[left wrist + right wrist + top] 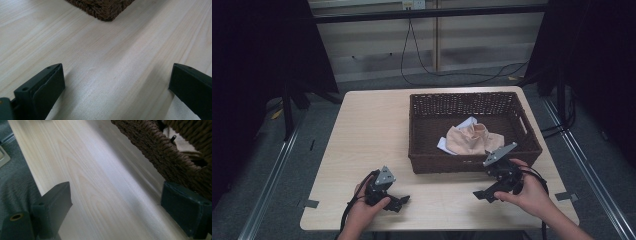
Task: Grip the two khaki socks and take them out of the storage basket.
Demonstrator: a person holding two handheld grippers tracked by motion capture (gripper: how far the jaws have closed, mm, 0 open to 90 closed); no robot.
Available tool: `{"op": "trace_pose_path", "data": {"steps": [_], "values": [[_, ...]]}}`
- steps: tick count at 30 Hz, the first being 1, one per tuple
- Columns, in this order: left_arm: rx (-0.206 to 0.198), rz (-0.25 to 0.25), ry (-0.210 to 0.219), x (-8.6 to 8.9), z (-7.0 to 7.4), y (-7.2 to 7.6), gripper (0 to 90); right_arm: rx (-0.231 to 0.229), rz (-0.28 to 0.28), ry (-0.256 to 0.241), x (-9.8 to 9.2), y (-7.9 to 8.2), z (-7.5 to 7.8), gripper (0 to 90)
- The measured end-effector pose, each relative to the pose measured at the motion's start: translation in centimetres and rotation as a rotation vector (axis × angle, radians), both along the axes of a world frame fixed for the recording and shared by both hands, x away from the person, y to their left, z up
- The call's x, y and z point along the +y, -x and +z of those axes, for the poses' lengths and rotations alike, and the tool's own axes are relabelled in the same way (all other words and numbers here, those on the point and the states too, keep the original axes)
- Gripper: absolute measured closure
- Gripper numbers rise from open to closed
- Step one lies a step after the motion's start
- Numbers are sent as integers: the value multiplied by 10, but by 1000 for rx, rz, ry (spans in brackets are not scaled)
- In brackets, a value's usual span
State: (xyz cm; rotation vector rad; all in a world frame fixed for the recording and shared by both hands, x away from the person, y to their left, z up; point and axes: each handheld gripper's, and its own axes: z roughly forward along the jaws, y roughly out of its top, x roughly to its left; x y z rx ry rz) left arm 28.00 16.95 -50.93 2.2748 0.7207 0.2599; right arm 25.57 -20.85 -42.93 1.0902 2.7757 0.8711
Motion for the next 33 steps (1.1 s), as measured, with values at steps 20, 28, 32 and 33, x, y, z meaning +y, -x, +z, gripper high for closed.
{"op": "trace_pose_path", "data": {"steps": [20, 28, 32, 33], "values": [[-1, 1, 1, 0, 0, 0, 0, 60, 47, 71, 3, -15, 40, 99], [-3, -4, -6, 0, 0, 0, 0, 86, 59, 96, 5, -23, 58, 99], [-1, -6, -7, 0, 0, 0, 0, 105, 78, 125, 4, -29, 65, 100], [-2, 1, 1, 0, 0, 0, 0, 109, 78, 123, 3, -31, 67, 103]]}}
